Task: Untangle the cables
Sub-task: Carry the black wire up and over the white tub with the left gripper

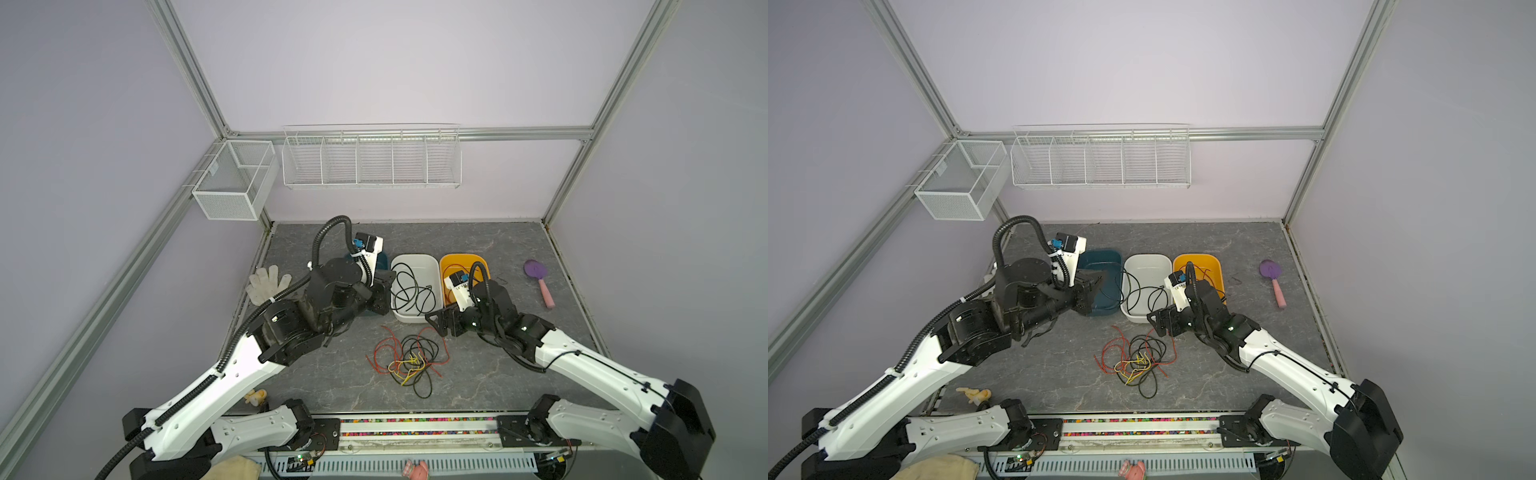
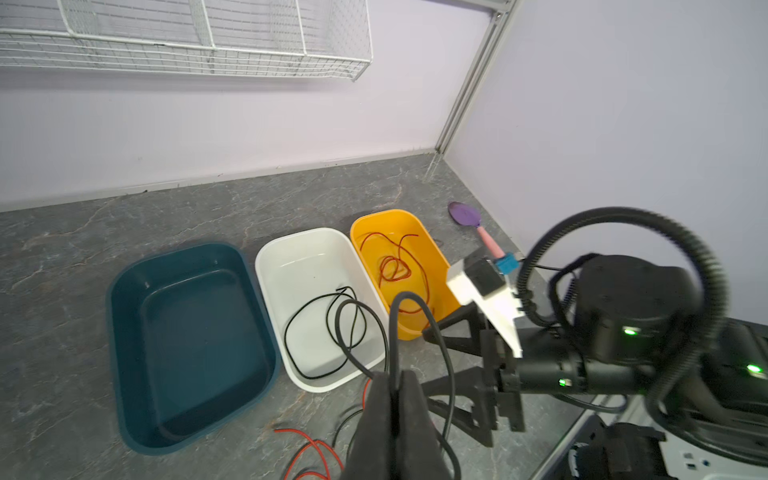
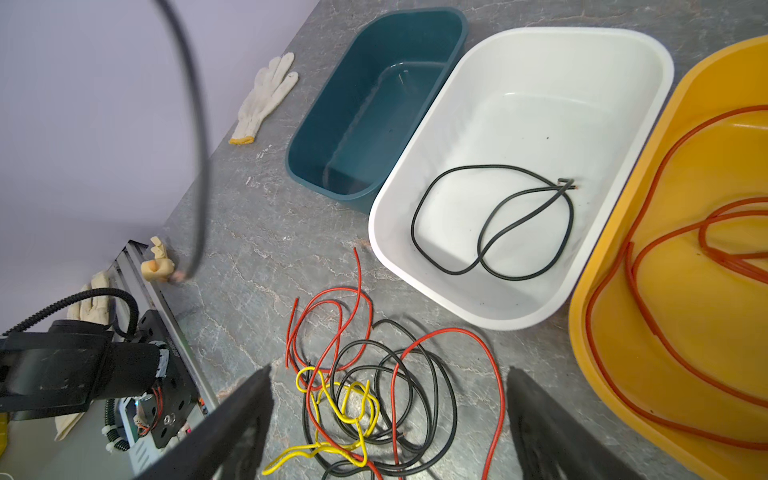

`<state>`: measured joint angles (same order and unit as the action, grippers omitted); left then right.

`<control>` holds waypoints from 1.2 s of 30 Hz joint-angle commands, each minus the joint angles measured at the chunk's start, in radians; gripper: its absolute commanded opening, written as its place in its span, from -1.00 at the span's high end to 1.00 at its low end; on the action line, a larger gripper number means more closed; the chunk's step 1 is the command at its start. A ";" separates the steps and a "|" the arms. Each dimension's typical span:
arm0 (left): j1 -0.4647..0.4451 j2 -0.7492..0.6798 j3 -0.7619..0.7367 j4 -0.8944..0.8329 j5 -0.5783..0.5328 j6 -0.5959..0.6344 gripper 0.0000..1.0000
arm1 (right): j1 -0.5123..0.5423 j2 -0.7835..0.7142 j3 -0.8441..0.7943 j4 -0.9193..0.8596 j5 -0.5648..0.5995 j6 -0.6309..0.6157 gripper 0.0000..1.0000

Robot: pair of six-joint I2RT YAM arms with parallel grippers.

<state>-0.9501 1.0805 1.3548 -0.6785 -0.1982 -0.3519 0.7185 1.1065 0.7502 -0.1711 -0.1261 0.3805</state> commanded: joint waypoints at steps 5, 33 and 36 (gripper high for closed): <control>0.070 0.118 0.073 -0.002 0.091 0.141 1.00 | 0.006 -0.109 -0.046 0.000 0.065 -0.004 -0.78; 0.192 0.597 0.082 0.190 0.205 0.214 1.00 | 0.007 -0.210 -0.090 0.015 0.125 0.012 -0.77; 0.191 0.638 0.088 0.193 0.217 0.206 1.00 | 0.006 -0.208 -0.090 0.016 0.124 0.011 -0.77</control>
<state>-0.7635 1.6924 1.4067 -0.5053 -0.0044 -0.1452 0.7200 0.9081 0.6777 -0.1669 -0.0147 0.3885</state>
